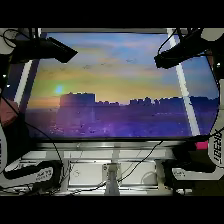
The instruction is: Fold the clothes and pants, and hang the long-sleeved shirts on hangers.
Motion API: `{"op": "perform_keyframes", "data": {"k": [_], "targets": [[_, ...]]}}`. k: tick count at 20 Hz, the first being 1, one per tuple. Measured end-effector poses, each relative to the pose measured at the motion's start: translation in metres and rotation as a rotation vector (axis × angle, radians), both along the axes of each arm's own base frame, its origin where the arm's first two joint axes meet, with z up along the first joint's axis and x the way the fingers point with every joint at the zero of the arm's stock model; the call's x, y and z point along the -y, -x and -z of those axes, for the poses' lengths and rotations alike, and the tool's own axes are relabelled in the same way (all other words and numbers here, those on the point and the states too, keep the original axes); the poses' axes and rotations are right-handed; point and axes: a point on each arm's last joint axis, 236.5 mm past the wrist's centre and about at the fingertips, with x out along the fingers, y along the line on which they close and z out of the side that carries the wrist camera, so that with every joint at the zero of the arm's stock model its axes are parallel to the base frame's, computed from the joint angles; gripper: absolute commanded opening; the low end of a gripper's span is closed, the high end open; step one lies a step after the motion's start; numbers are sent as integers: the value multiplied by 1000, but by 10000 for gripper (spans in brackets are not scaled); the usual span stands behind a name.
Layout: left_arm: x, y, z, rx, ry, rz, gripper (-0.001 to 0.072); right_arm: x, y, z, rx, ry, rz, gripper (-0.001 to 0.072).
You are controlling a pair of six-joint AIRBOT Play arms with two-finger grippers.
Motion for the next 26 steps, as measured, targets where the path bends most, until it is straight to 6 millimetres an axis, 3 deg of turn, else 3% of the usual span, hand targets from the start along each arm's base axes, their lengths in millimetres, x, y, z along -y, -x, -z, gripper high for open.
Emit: {"op": "perform_keyframes", "data": {"k": [4,7,10,13,16,19,23,26], "targets": [[-4,-1,2,1,-13,-8,477,0,0,0,0,0,0,8],[-27,-6,4,5,-54,-60,477,0,0,0,0,0,0,8],[-82,-21,6,6,-102,-227,481,0,0,0,0,0,0,8],[-161,-24,16,-53,-155,-457,540,0,0,0,0,0,0,8],[-233,-3,38,-167,-269,-635,540,0,0,0,0,0,0,8],[-291,30,57,-285,-415,-759,540,0,0,0,0,0,0,8],[-345,71,76,-434,-540,-878,540,0,0,0,0,0,0,8],[-367,98,98,-573,-572,-925,548,0,0,0,0,0,0,8]]}}
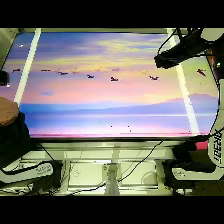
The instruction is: Fold the clothes and pants, and hang the long-sleeved shirts on hangers.
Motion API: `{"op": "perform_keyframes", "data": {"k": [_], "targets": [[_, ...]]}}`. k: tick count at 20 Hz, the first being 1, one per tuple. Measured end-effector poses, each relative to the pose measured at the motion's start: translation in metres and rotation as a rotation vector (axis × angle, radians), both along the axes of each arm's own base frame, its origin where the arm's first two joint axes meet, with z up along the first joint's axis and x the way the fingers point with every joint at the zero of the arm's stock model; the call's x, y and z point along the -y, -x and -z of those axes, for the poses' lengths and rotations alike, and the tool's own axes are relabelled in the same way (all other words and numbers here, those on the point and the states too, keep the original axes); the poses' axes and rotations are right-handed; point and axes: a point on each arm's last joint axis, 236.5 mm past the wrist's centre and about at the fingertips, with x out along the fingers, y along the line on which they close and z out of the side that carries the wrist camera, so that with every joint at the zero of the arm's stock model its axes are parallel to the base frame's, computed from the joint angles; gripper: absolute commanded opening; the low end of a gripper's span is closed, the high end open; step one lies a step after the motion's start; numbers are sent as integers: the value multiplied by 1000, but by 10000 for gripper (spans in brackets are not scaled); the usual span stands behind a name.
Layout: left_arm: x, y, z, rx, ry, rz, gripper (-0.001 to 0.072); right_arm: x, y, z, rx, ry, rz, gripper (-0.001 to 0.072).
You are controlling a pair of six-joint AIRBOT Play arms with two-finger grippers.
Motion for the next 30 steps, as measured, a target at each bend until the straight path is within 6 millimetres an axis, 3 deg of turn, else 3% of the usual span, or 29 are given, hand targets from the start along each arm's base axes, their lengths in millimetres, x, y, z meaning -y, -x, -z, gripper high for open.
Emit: {"op": "perform_keyframes", "data": {"k": [2,12,18,27,28,30], "targets": [[-9,13,13,-62,16,-44,697,0,0,0,0,0,0,8],[-51,39,64,-224,-19,-259,699,0,-1,-1,7,-2,1,8],[-84,54,70,-200,-95,-496,695,-2,-9,-5,45,-12,3,8],[-116,79,84,-208,-101,-629,675,-4,-21,-12,98,-26,8,8],[-117,80,87,-215,-98,-633,606,-5,-21,-12,99,-26,8,8],[-119,81,95,-230,-92,-635,164,-5,-21,-12,101,-27,8,8]]}}
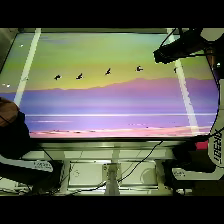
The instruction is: Fold the clothes and pants, and hang the long-sleeved shirts on hangers.
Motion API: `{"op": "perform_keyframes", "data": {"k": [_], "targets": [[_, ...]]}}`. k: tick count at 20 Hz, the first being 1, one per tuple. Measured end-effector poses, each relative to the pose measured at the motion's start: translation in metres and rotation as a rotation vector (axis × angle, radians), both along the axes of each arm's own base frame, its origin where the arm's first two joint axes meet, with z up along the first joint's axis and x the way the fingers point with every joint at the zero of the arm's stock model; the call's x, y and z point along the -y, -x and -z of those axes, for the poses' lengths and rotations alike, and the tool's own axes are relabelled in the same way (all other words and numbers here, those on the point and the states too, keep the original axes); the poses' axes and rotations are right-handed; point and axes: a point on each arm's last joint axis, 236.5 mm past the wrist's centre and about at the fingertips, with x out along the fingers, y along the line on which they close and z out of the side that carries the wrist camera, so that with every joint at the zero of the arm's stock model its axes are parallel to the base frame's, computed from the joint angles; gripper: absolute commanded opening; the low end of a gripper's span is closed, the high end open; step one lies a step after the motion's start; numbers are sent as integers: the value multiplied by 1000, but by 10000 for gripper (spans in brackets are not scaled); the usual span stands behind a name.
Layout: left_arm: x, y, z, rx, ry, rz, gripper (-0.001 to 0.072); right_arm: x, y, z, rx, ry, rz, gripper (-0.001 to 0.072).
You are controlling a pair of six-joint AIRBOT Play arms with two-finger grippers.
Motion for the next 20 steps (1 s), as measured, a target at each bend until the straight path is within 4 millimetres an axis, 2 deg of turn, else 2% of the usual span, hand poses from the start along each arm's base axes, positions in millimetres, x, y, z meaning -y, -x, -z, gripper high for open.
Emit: {"op": "perform_keyframes", "data": {"k": [1,4,6,9,12,14,16,18,20], "targets": [[0,0,3,-5,4,3,28,0,0,0,0,0,0,8],[-2,-2,0,-2,-4,22,26,0,0,0,1,0,0,8],[-6,-5,-15,18,-47,39,27,0,-1,0,3,-1,0,8],[-16,-6,-62,67,-162,67,26,-1,-1,0,2,-3,-1,8],[-12,-24,-119,188,-275,130,26,-8,2,-1,-10,-36,-10,8],[2,-45,-159,293,-343,203,26,-17,7,-1,-27,-75,-22,8],[28,-68,-189,390,-373,283,26,-24,10,-2,-39,-101,-32,8],[64,-93,-208,480,-367,375,25,-26,14,0,-57,-109,-38,9],[108,-118,-215,548,-326,468,26,-25,20,4,-90,-101,-40,9]]}}
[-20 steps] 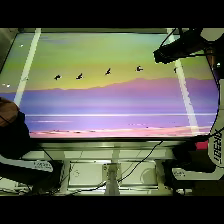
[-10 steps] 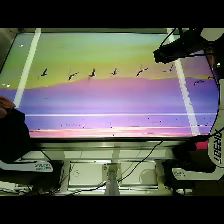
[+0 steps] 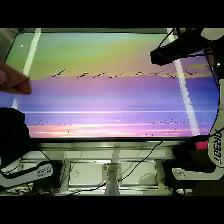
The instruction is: Fold the clothes and pants, and hang the long-sleeved shirts on hangers.
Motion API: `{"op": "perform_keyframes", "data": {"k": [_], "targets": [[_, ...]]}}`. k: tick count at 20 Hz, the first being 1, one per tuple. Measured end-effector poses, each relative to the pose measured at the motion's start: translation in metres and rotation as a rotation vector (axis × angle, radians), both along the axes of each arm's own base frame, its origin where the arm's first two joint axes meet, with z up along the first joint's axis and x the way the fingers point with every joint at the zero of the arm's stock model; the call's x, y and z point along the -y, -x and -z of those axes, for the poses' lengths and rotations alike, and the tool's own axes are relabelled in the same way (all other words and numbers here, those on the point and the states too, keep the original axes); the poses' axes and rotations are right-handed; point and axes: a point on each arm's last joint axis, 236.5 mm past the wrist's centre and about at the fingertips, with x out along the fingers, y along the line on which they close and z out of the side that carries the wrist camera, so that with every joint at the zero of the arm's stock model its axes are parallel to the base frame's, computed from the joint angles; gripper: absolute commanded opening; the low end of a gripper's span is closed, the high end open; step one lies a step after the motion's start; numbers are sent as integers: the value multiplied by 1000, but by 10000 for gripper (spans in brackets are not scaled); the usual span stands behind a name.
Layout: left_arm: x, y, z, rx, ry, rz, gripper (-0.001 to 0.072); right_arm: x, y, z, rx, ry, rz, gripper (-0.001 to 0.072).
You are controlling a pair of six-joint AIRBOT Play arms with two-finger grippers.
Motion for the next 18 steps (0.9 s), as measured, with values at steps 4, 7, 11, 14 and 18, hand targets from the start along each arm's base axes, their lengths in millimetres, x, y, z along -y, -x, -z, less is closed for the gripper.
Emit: {"op": "perform_keyframes", "data": {"k": [4,7,11,14,18], "targets": [[109,-44,-4,58,70,255,25,5,19,8,-78,31,-19,9],[192,-59,-4,75,117,425,25,8,28,5,-92,43,-33,9],[267,-61,25,103,286,446,25,10,39,-7,-72,46,-42,9],[323,-57,56,74,390,479,25,11,44,-16,-48,45,-50,9],[412,-41,91,14,464,587,25,12,44,-23,-22,42,-52,9]]}}
